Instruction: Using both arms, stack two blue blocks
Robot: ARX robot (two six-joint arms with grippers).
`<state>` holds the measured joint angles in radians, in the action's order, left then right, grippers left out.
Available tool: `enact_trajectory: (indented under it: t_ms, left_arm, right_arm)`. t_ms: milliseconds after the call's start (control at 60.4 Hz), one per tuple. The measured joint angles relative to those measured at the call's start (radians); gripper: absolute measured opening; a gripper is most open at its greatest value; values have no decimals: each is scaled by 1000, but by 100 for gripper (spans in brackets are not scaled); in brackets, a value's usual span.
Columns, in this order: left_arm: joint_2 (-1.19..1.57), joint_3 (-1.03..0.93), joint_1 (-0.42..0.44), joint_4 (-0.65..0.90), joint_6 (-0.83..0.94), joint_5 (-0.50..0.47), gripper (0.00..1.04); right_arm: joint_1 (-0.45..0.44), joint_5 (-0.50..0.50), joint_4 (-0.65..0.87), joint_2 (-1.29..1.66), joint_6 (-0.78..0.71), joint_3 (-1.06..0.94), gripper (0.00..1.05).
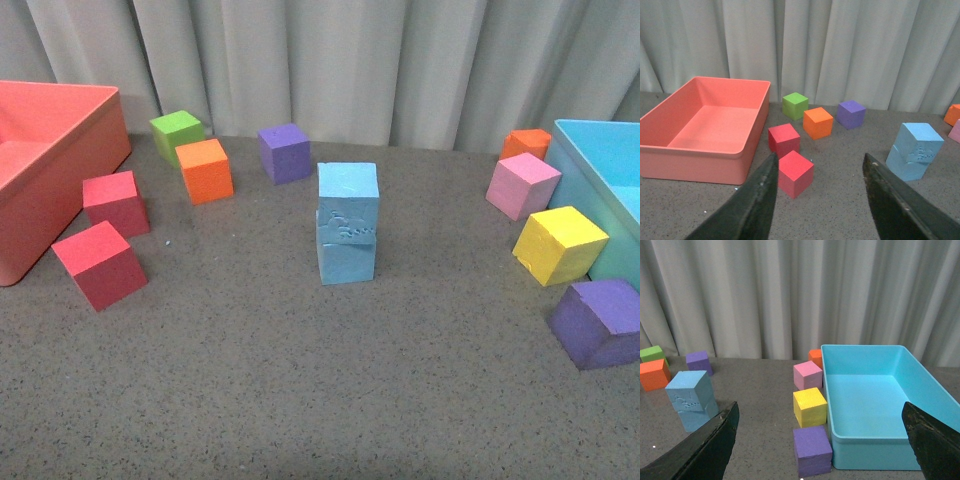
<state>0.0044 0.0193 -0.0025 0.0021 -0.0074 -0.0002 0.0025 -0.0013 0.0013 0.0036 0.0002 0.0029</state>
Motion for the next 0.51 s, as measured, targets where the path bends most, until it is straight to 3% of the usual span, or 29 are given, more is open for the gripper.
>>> enact_trajectory:
  t_ms: [215,513]
  left_arm:
    - [0,0,0,0,0,0,98]
    - [0,0,0,0,2,0,98]
  right_arm:
    - [0,0,0,0,0,0,95]
    - [0,0,0,0,0,0,95]
